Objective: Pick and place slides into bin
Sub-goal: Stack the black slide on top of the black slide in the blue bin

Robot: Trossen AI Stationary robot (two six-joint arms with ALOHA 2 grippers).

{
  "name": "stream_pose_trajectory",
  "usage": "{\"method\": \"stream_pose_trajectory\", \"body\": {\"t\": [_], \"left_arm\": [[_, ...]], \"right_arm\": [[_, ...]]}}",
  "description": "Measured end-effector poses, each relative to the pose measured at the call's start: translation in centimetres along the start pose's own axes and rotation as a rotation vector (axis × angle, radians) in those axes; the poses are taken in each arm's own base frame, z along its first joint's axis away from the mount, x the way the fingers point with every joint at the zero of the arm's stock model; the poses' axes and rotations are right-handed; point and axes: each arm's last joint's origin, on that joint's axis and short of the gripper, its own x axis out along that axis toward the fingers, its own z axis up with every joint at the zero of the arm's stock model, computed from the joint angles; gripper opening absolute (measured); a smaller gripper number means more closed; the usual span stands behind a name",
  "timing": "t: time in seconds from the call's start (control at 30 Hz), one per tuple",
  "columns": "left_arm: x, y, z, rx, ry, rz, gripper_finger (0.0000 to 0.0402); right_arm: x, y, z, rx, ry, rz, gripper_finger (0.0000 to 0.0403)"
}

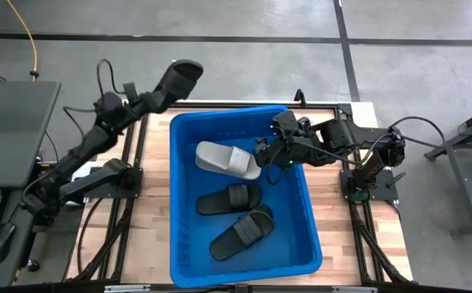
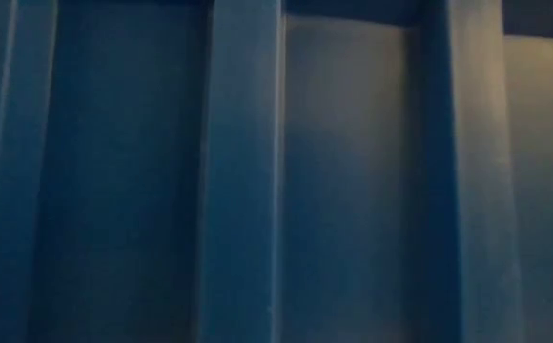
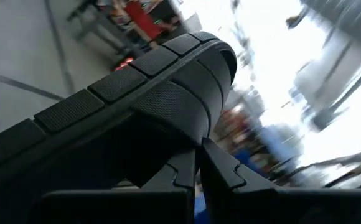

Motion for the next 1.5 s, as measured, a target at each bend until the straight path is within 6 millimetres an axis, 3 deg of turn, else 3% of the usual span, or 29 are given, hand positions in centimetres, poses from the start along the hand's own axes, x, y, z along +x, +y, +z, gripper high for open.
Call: {"method": "stream_pose_trajectory", "body": {"t": [0.2,0.3,0.4,0.47,0.67,1.0,1.17,1.5], "left_arm": [[-0.4,-5.3,3.8,0.209,0.052,-0.012,0.0],[-0.7,-7.1,4.7,0.197,0.097,-0.073,0.0],[-1.0,-7.9,4.9,0.046,0.181,-0.125,0.0],[-1.3,-7.7,4.4,-0.067,0.271,-0.128,0.0],[-2.8,-8.8,2.9,-0.139,0.422,-0.184,0.0],[-3.8,-11.0,0.8,-0.292,0.572,-0.276,0.0],[-3.5,-11.9,-0.3,-0.308,0.618,-0.3,0.0],[-2.3,-13.5,-2.7,-0.309,0.697,-0.357,0.0]], "right_arm": [[0.2,-0.2,0.2,0.003,-0.011,-0.015,0.0296],[0.7,-0.6,0.7,0.016,-0.008,-0.03,0.0296],[1.1,-0.8,1.1,-0.017,-0.016,-0.042,0.0296],[1.2,-1.0,1.3,-0.05,-0.016,-0.05,0.0296],[1.6,-1.3,1.9,-0.107,-0.065,-0.088,0.0296],[1.9,0.4,4.0,-0.064,-0.128,0.161,0.0296],[1.8,1.5,4.4,-0.122,-0.134,0.316,0.0296],[3.2,2.9,4.1,-0.151,-0.111,0.404,0.0296]]}}
